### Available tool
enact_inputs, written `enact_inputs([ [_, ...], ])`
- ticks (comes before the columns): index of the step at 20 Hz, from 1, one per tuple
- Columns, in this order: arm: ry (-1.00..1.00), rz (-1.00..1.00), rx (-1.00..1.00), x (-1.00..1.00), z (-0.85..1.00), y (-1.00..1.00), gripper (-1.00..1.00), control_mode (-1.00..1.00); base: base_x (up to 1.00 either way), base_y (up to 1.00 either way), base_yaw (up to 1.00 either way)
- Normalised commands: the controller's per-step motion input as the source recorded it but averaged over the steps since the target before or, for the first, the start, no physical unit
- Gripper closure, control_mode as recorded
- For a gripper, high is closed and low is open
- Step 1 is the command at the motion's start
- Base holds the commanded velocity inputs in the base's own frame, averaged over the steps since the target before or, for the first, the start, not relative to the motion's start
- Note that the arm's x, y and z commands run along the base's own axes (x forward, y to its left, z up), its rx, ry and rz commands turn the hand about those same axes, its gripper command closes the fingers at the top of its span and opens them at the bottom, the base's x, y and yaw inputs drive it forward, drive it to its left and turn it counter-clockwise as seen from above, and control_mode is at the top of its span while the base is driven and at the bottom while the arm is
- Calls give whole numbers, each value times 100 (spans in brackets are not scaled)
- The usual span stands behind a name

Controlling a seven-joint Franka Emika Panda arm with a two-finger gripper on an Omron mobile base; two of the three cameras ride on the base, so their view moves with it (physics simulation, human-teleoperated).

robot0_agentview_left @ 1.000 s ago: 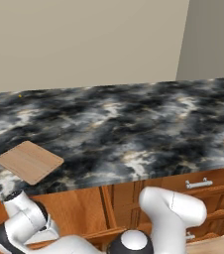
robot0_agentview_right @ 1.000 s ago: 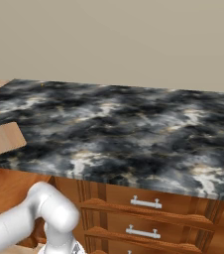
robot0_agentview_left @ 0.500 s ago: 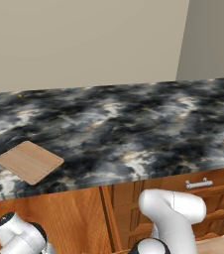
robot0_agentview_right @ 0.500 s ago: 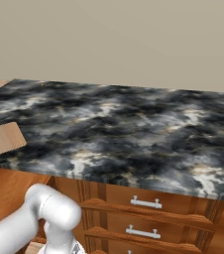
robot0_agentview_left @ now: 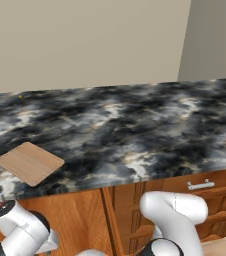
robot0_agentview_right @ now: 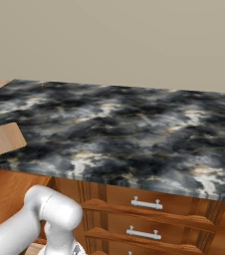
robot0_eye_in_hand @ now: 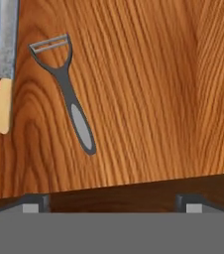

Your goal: Open the drawer on the left and place the cutting tools on the cutting board.

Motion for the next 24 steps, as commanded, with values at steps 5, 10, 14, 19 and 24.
enact_inputs([
  [5,-4,0,0,61,16,0,-100,-100,0,0,0],
  [10,0,0,0,25,-2,2,-100,-100,0,0,0],
  [14,0,0,0,13,-16,9,-100,-100,0,0,0],
  [19,0,0,0,10,-32,0,-100,-100,0,0,0],
  [24,1,0,0,7,-47,0,-100,-100,0,0,0],
])
